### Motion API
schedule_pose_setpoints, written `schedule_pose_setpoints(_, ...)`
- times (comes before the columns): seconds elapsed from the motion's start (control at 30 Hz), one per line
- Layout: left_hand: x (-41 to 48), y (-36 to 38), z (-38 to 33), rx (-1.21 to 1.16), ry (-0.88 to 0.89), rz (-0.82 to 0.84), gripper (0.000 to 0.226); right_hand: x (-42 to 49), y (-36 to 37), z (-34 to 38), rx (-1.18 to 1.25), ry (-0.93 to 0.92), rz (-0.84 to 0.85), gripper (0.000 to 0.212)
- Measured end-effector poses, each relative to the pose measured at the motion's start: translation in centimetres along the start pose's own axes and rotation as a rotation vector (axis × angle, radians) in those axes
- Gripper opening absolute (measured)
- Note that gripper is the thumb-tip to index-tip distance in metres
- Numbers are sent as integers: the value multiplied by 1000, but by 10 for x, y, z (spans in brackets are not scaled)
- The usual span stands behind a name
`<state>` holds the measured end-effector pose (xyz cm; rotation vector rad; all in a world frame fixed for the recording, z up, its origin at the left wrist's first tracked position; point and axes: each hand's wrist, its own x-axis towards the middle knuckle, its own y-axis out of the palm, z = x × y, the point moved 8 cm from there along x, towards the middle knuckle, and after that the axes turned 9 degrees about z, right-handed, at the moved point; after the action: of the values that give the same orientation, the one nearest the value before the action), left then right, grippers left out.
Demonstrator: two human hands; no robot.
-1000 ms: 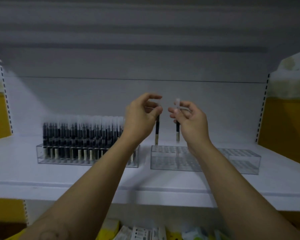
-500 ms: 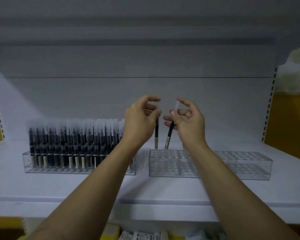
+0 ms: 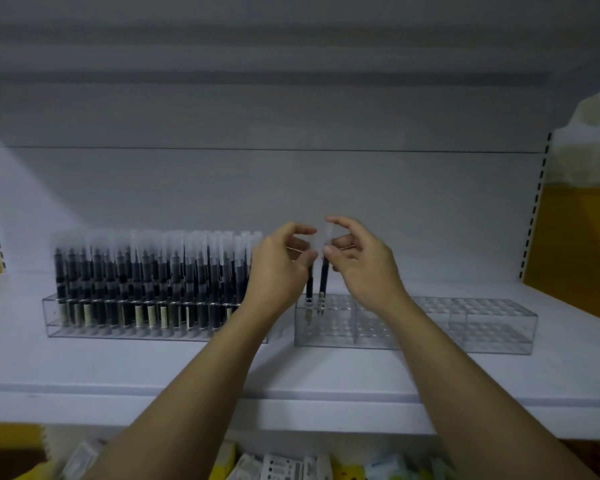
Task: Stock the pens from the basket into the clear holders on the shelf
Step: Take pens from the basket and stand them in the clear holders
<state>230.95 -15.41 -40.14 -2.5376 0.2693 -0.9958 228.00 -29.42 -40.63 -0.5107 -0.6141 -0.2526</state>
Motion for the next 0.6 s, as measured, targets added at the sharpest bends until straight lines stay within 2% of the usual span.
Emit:
schedule_pose_setpoints(0.17,-7,1,1,-14,-3,-20,25,-10,13,11,-329,-61,177,54)
schedule_pose_setpoints(0.3,-15,3,3,-28,7,-32,32,-19,16,8,-372,-39,219,64)
schedule_pose_setpoints(0.37,-17,4,2,-32,25,-36,34,-24,15,6,-401,1,213,68)
schedule_pose_setpoints(0.47,-19,6,3,-34,16,-5,39,-35,3,-9,-620,119,182,70)
schedule_pose_setpoints(0.53,-21,10,4,-19,13,44,46,-42,-1,-19,-749,182,235,67)
schedule_pose_setpoints(0.6,-23,11,2,16,22,71,54,-46,0,-22,-768,205,316,65)
